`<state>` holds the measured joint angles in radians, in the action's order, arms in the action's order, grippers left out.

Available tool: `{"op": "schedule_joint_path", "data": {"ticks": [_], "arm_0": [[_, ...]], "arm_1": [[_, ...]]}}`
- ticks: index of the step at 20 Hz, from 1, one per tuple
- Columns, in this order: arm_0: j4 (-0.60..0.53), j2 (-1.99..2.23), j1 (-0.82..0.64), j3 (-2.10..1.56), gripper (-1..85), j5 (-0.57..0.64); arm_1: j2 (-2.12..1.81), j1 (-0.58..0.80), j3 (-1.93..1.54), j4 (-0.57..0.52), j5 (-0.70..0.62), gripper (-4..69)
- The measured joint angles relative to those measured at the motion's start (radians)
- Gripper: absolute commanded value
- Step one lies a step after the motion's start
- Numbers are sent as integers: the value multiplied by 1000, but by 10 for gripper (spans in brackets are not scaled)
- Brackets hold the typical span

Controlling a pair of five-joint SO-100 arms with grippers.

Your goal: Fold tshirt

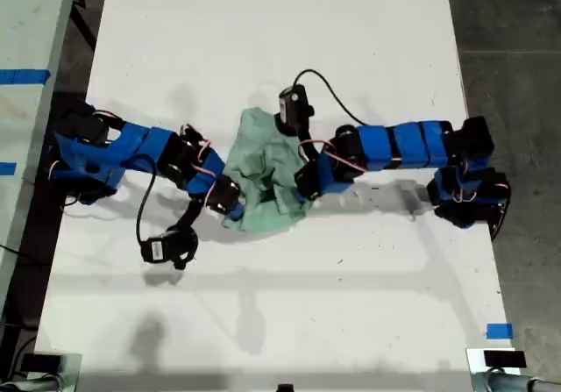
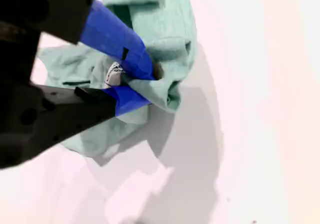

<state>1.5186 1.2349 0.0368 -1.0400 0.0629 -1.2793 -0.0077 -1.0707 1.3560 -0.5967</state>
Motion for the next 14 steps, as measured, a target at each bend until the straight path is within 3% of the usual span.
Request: {"op": "schedule_joint_path", "data": {"ticks": [5, 6, 7, 10, 14], "arm_0": [[18, 32, -376, -8, 10, 250], [18, 32, -442, -8, 134, 291], [18, 32, -500, -8, 243, 350], [18, 69, -738, -8, 269, 428], [55, 253, -1014, -17, 274, 486]], "arm_1": [[0, 295, -20, -92, -137, -8], [2, 345, -38, -118, -150, 32], [0, 397, -51, -138, -161, 232], [-2, 592, -52, -130, -181, 511], [-137, 834, -163, -95, -256, 389]]}}
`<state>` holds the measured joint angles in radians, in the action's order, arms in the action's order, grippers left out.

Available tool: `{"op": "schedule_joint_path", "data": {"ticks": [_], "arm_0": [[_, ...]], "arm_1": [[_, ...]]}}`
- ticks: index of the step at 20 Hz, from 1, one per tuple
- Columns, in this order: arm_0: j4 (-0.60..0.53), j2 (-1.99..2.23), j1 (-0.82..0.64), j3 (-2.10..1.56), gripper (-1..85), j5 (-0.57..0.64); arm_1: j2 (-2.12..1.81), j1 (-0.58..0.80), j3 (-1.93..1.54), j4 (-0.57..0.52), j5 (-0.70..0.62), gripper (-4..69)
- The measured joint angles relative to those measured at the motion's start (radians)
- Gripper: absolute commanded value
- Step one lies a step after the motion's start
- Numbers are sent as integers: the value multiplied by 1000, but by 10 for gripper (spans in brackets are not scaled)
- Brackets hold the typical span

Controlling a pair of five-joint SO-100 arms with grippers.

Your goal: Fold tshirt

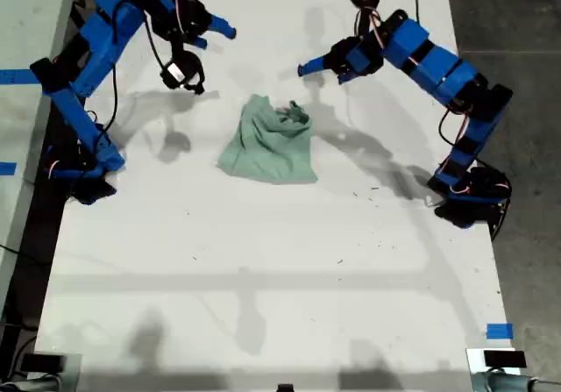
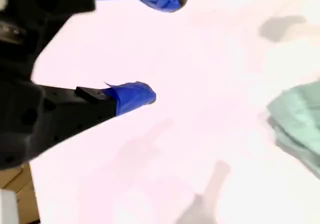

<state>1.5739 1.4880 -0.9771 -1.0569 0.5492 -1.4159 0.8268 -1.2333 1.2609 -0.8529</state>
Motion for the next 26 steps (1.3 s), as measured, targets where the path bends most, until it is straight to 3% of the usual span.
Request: {"op": "schedule_joint_path", "data": {"ticks": [4, 6, 9, 12, 14, 17, 20, 23, 26], "arm_0": [[-37, 221, -12, -235, 231, 5], [-141, 382, 64, -451, 93, 0], [-322, 684, 285, -856, 35, -89], [-469, 862, 531, -1216, 2, -272], [-584, 948, 660, -1424, 1, -368], [-695, 1212, 765, -1729, 1, -491], [-623, 1649, 773, -1991, 1, -528], [-515, 2003, 787, -2117, 1, -577], [-488, 2010, 788, -2125, 1, -583]], "arm_1": [[-333, 87, -291, 9, -34, 313], [-508, 86, -456, 37, -37, 269], [-775, -71, -746, 51, 25, 150], [-1039, -314, -1035, 2, 164, -7], [-1227, -442, -1226, -44, 250, -12], [-1529, -506, -1479, -41, 344, -12], [-1657, -538, -1531, -44, 357, -12], [-1401, -572, -1460, -212, 344, -12], [-910, -607, -1144, -377, 268, -12]]}}
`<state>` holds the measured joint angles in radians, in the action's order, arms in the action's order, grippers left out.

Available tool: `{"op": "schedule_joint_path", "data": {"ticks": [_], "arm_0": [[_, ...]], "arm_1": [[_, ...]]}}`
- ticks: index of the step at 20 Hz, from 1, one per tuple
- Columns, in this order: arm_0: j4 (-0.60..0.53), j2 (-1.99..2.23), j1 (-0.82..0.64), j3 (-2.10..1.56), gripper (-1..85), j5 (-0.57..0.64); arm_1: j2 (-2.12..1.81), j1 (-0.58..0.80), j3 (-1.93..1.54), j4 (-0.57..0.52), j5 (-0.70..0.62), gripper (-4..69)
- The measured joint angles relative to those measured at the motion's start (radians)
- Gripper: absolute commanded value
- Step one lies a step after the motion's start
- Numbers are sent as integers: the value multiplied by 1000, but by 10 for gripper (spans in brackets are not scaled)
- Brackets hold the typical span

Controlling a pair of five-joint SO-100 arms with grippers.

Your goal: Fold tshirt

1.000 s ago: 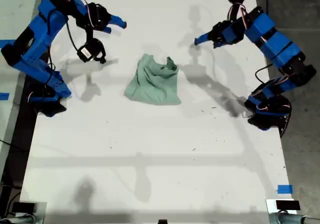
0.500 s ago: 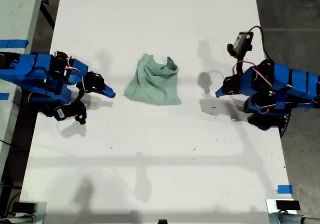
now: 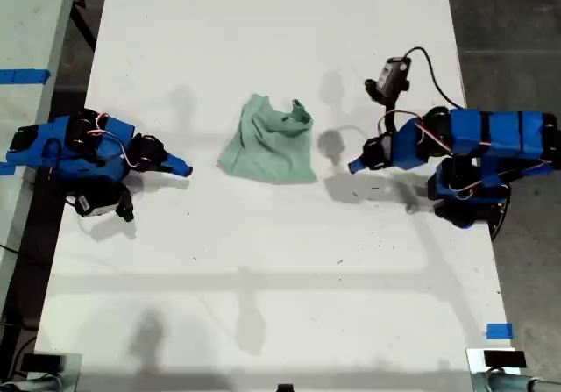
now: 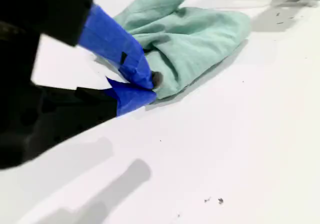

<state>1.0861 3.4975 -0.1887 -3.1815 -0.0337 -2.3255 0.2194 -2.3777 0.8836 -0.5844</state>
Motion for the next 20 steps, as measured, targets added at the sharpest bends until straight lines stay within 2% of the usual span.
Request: {"op": "schedule_joint_path", "data": {"ticks": [3, 5, 11, 16, 20], "arm_0": [[0, 0, 0, -3, 1, 0], [0, 0, 0, -3, 1, 0], [0, 0, 2, -3, 1, 0], [0, 0, 2, -3, 1, 0], [0, 0, 2, -3, 1, 0]], "arm_1": [[503, -29, 410, -9, -80, -12], [746, -44, 643, 25, -109, -12], [902, -28, 831, 60, -184, -12], [997, 126, 930, 60, -304, -12], [1190, 362, 1149, 60, -480, -12]]}}
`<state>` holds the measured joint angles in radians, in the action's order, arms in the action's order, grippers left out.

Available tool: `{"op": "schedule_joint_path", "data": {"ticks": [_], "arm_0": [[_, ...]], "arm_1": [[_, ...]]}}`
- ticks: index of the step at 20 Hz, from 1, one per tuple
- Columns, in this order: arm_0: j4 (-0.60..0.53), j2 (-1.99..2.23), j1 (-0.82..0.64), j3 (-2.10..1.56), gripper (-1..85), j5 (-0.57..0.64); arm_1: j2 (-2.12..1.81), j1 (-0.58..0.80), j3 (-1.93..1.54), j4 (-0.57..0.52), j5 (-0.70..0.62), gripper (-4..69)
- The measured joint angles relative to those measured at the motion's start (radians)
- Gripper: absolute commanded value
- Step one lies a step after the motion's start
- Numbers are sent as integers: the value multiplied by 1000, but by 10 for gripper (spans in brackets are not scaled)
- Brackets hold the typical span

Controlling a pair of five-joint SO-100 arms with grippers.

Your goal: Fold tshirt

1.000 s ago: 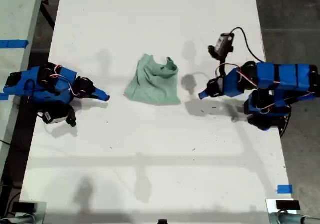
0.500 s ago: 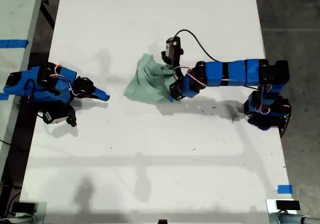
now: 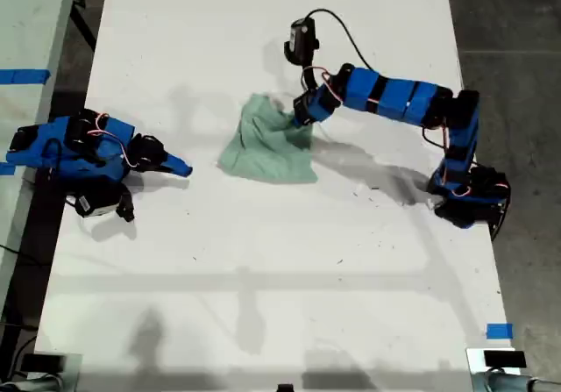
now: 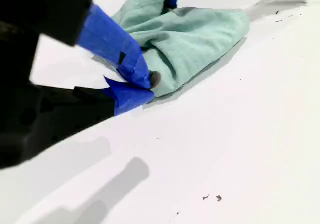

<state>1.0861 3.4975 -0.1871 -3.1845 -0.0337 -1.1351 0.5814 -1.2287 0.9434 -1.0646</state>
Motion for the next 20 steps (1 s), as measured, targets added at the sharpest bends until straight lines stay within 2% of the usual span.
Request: {"op": "schedule_joint_path", "data": {"ticks": [4, 8, 10, 14, 18, 20], "arm_0": [[0, 0, 0, 0, 4, 0], [0, 0, 3, 0, 62, -6], [0, 0, 17, 0, 70, -6], [0, 0, 55, 0, 92, -6], [0, 0, 61, 0, 102, -6], [0, 0, 63, 0, 103, -6]], "arm_1": [[-11, 241, 97, 23, -84, -14], [-219, 232, -117, 80, -81, -14], [-407, 213, -313, 100, -29, -14], [-962, 83, -827, 155, 161, -14], [-1562, -124, -1370, 176, 459, -14], [-1865, -259, -1617, 227, 630, -14]]}}
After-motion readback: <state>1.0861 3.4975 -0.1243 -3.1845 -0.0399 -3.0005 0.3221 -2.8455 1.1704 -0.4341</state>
